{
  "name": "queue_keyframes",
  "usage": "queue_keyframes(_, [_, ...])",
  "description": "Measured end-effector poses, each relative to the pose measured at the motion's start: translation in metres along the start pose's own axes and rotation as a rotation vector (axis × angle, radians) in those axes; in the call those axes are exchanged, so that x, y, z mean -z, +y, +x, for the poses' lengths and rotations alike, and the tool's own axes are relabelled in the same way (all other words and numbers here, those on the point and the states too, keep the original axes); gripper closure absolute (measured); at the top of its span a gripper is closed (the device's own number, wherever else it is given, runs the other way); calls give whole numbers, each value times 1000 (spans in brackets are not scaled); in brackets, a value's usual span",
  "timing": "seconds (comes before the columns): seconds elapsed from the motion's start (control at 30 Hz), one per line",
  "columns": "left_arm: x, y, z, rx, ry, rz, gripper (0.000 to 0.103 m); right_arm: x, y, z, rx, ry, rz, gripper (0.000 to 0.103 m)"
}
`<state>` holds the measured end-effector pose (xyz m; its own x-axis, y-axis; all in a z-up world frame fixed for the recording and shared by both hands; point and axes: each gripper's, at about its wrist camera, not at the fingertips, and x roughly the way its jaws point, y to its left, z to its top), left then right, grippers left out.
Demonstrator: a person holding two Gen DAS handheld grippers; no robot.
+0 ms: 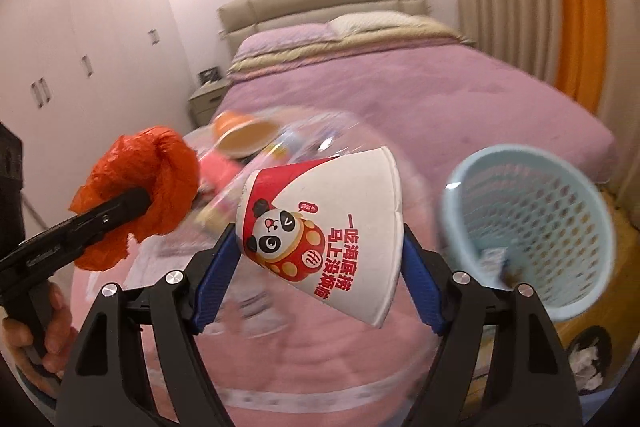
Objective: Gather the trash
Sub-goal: 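Close left tool on the orange bag while right tool grasps the panda cup, then carry the bag and cup over the blue basket and open both tools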
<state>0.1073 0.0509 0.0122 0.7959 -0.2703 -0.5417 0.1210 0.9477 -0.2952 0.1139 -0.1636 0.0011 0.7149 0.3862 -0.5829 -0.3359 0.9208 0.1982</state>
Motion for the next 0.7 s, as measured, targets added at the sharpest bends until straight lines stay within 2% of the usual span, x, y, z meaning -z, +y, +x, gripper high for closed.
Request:
queue_keyframes(0.13, [-19,-43,23,55,7,62,71,-17,-39,-13,83,-29,42,30])
queue_keyframes(0.37, [-39,-107,78,154,61,129,71,-30,-106,-14,213,-17,114,30])
queue_keyframes(0.53, [-35,-146,129,139,116,167,71,-23,-161,9,261,58,224,30])
queue_keyframes(0.6, [-32,-152,146,145,145,163,71,-16,-182,18,258,93,281,30])
queue_keyframes(0.7, [-25,-163,175,122,190,171,71,-5,-202,30,307,140,314,30])
